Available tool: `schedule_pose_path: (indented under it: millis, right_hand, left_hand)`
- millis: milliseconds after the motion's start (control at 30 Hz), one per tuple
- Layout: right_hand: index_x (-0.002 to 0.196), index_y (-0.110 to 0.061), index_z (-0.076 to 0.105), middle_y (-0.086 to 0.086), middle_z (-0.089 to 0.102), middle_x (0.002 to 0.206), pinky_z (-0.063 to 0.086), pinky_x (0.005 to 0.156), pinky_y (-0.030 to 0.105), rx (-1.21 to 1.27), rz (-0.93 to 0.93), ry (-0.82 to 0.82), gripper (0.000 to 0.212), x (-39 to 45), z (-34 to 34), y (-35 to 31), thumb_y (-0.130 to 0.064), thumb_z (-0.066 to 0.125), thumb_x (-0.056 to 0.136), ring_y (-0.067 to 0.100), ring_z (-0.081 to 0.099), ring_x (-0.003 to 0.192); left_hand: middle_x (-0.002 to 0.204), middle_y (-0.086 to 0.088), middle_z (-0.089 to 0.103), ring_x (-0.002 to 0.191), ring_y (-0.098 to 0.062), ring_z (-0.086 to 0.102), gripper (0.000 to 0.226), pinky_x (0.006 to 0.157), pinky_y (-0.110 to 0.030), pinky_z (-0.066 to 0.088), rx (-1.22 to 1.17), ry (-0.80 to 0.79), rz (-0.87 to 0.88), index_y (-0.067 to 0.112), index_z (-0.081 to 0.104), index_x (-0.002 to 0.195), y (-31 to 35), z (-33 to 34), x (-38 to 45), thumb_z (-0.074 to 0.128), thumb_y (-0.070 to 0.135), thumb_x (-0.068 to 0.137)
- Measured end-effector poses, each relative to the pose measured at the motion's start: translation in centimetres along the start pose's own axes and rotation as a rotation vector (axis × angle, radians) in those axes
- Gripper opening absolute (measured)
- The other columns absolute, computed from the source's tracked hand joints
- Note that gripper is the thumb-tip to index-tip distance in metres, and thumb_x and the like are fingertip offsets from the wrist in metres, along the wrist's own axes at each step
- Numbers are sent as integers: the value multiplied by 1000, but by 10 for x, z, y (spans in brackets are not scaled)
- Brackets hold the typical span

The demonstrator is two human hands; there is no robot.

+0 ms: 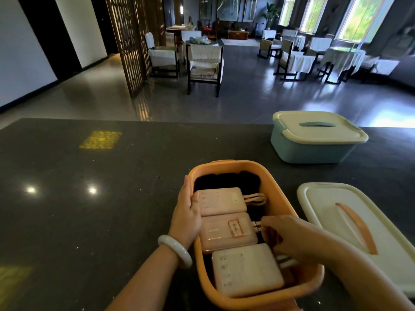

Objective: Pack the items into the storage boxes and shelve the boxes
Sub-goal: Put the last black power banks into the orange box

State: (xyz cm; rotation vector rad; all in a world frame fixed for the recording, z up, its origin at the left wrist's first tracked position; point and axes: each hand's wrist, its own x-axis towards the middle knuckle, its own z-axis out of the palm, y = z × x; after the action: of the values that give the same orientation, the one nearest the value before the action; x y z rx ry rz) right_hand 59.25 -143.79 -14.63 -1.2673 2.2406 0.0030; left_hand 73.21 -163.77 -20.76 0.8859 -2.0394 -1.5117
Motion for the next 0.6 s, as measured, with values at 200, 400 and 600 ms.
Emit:
schedule_pose_path:
  millis: [200,400,600]
  right_hand:
    - [104,-40,51,-12,56,94,43,55,14,24,-20,24,27,-3,-2,0,-26,65,85,1,59,79]
    - [100,-42,50,-14,56,94,44,53,10,76,-18,24,24,1,-2,4,-28,65,87,0,60,76]
    - [89,-47,45,-17,58,92,47,60,12,158,-70,223,28,9,-11,12,-30,66,86,-5,60,80]
  left_hand:
    - [157,10,19,117,12,32,56,75,8,28,46,17,-7,36,6,152,0,0,0,32,31,103]
    - [157,8,22,121,6,27,56,68,12,27,95,32,-16,36,7,152,1,1,1,33,34,102]
    - [156,9,23,119,11,33,56,88,-3,27,289,34,15,36,8,151,14,0,-3,34,37,102]
